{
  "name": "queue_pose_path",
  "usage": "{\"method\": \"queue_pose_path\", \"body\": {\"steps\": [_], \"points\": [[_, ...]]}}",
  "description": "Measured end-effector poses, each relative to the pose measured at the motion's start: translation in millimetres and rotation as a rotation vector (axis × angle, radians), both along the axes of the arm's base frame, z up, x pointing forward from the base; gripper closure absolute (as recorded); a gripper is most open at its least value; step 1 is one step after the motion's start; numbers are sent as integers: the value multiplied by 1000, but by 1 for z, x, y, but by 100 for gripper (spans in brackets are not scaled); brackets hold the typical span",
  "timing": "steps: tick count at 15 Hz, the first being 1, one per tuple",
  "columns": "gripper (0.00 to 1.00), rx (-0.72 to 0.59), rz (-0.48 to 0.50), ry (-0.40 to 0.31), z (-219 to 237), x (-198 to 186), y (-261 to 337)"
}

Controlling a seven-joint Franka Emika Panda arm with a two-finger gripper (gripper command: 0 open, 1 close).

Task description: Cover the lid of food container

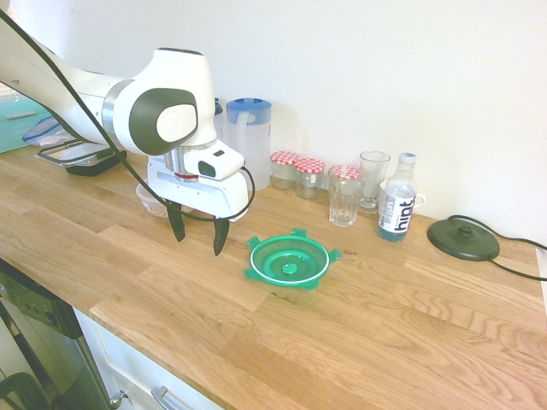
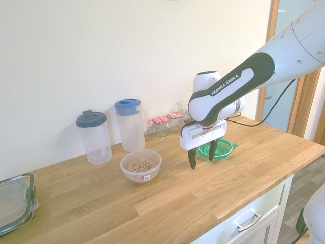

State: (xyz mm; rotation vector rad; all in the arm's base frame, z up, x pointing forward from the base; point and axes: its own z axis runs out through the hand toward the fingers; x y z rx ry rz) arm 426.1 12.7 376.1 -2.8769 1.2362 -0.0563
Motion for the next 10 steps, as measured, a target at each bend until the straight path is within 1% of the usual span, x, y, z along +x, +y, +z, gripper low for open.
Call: {"method": "queue_pose_path", "body": {"steps": [2, 4, 8, 10], "points": [[0, 2, -1, -2, 1, 1, 0], [0, 54, -9, -14, 15, 7, -11], [0, 281, 69, 3, 57, 13, -85], [0, 383, 90, 12, 61, 15, -125]]}}
